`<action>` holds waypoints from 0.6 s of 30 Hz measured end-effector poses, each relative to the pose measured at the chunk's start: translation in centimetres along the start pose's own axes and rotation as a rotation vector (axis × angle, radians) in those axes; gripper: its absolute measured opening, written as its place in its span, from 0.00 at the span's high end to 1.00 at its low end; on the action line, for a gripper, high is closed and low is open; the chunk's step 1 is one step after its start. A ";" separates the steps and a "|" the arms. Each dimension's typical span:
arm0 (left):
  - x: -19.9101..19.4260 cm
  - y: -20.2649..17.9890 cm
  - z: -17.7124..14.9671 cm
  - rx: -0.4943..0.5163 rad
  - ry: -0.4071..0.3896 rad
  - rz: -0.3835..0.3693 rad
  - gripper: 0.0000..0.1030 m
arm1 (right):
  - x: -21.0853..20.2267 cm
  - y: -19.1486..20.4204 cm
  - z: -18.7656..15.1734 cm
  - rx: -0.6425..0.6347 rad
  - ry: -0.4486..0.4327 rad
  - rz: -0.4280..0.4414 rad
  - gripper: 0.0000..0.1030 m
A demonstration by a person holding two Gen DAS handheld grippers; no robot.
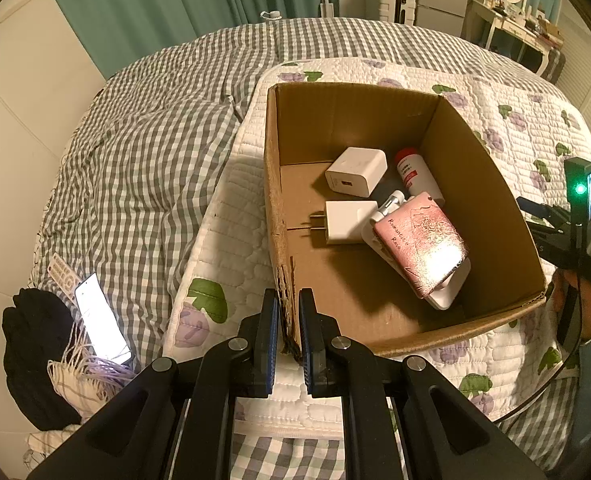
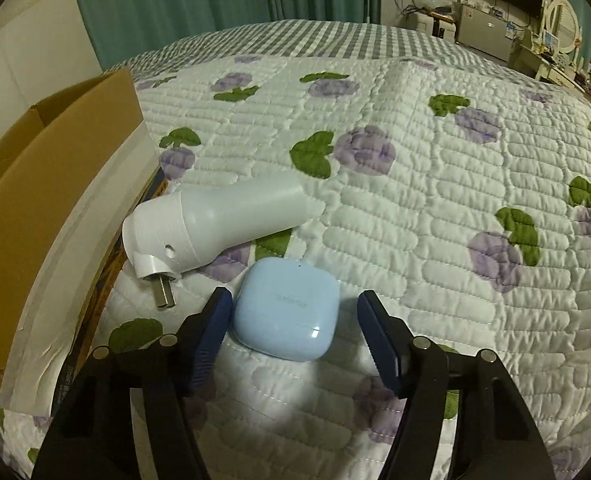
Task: Organize rigid objects
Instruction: 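Grasp the light-blue earbud case with the right gripper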
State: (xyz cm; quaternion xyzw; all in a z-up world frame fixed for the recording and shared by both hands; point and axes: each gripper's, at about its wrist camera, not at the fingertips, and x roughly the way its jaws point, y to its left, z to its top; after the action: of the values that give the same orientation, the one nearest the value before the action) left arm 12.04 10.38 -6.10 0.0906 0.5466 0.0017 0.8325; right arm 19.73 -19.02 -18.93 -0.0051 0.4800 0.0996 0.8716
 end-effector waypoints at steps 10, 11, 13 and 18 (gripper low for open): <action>0.0 0.1 0.0 0.000 -0.001 0.000 0.90 | -0.1 0.0 0.0 -0.007 0.002 0.004 0.48; 0.0 0.1 0.0 0.000 -0.002 -0.001 0.90 | -0.2 0.0 0.0 -0.007 -0.002 -0.001 0.48; 0.0 0.1 -0.1 -0.001 -0.001 -0.001 0.90 | -0.8 -0.1 -0.1 -0.004 -0.015 -0.012 0.49; 0.0 0.0 -0.1 0.000 -0.001 -0.001 0.90 | -3.5 -0.2 0.3 0.001 -0.073 -0.019 0.49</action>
State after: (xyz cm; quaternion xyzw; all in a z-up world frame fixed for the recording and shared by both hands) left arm 11.98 10.42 -6.16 0.0904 0.5462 0.0010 0.8328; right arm 18.19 -19.74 -15.82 -0.0058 0.4477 0.0913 0.8895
